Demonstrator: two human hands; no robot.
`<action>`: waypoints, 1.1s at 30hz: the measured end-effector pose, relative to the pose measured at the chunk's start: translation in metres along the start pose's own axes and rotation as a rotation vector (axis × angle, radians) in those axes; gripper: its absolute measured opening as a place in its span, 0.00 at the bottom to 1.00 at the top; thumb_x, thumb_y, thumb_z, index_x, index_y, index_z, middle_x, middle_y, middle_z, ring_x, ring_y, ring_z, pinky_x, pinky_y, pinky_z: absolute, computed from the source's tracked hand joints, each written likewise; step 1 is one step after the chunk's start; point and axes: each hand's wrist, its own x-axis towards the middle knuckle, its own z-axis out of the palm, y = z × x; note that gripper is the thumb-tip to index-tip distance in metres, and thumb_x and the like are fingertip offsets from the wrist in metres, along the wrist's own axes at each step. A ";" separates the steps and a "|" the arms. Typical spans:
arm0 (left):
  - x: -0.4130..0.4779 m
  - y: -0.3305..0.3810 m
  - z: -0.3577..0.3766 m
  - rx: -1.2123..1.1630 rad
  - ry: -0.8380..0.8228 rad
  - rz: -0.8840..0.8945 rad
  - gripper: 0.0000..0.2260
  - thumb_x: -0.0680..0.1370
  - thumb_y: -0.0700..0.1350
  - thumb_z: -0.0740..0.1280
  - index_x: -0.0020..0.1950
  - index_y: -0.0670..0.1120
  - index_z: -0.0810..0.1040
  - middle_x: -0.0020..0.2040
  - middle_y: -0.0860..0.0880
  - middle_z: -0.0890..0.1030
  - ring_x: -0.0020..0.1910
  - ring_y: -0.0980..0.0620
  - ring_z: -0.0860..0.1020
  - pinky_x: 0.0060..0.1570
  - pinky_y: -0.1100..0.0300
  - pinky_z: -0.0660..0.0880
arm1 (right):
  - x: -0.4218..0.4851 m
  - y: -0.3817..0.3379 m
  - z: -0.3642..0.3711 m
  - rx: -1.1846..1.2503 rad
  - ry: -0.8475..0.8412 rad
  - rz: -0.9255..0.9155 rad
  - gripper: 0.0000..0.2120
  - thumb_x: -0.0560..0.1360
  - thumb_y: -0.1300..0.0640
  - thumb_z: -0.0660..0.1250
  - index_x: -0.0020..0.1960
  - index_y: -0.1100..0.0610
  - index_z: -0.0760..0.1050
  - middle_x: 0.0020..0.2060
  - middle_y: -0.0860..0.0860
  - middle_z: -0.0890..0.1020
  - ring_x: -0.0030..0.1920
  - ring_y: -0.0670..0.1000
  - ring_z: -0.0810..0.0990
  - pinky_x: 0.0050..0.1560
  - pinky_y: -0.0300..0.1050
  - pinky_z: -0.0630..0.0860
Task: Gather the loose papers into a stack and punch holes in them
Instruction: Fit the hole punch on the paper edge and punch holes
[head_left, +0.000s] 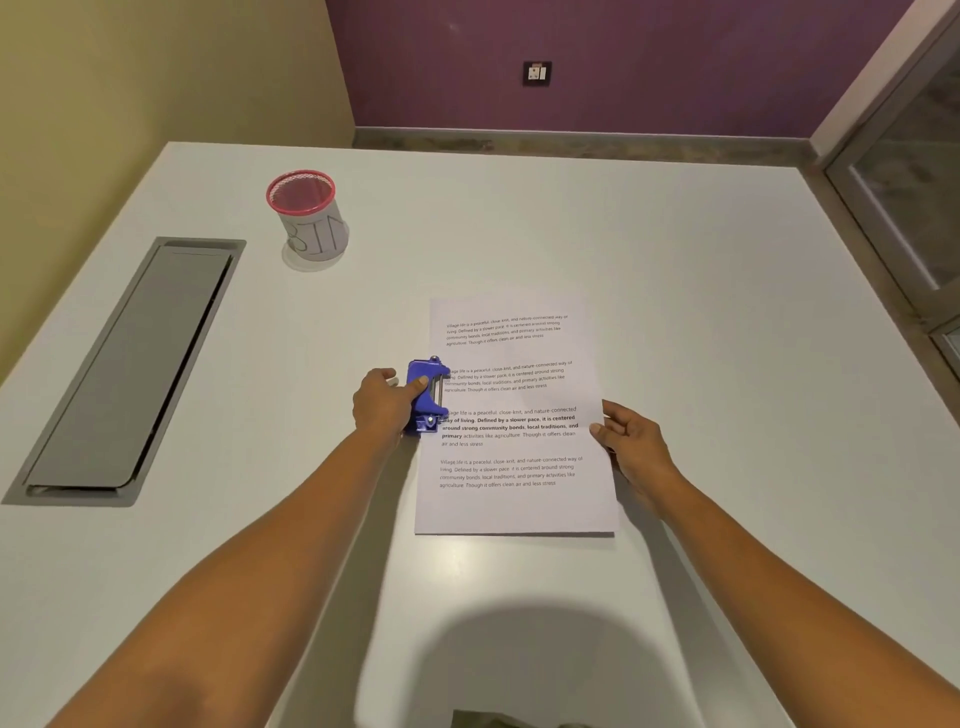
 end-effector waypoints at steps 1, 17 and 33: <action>0.001 0.001 0.002 0.017 -0.002 0.013 0.25 0.73 0.47 0.70 0.67 0.40 0.68 0.67 0.41 0.73 0.62 0.42 0.74 0.61 0.46 0.72 | 0.001 0.001 0.000 0.008 0.004 0.004 0.18 0.76 0.69 0.60 0.65 0.60 0.71 0.54 0.56 0.80 0.46 0.49 0.81 0.56 0.44 0.76; 0.001 0.002 0.011 0.420 0.115 0.196 0.23 0.77 0.48 0.65 0.70 0.42 0.67 0.62 0.41 0.78 0.62 0.41 0.74 0.58 0.52 0.70 | 0.015 0.010 0.006 0.037 0.008 0.037 0.17 0.76 0.70 0.59 0.63 0.60 0.73 0.56 0.59 0.81 0.54 0.57 0.80 0.63 0.54 0.73; 0.003 0.005 0.009 0.408 0.097 0.242 0.13 0.78 0.44 0.61 0.60 0.44 0.78 0.52 0.41 0.83 0.48 0.40 0.79 0.42 0.57 0.69 | 0.022 0.004 0.019 -0.308 0.236 -0.067 0.08 0.76 0.62 0.63 0.45 0.60 0.81 0.37 0.56 0.82 0.40 0.55 0.75 0.39 0.31 0.68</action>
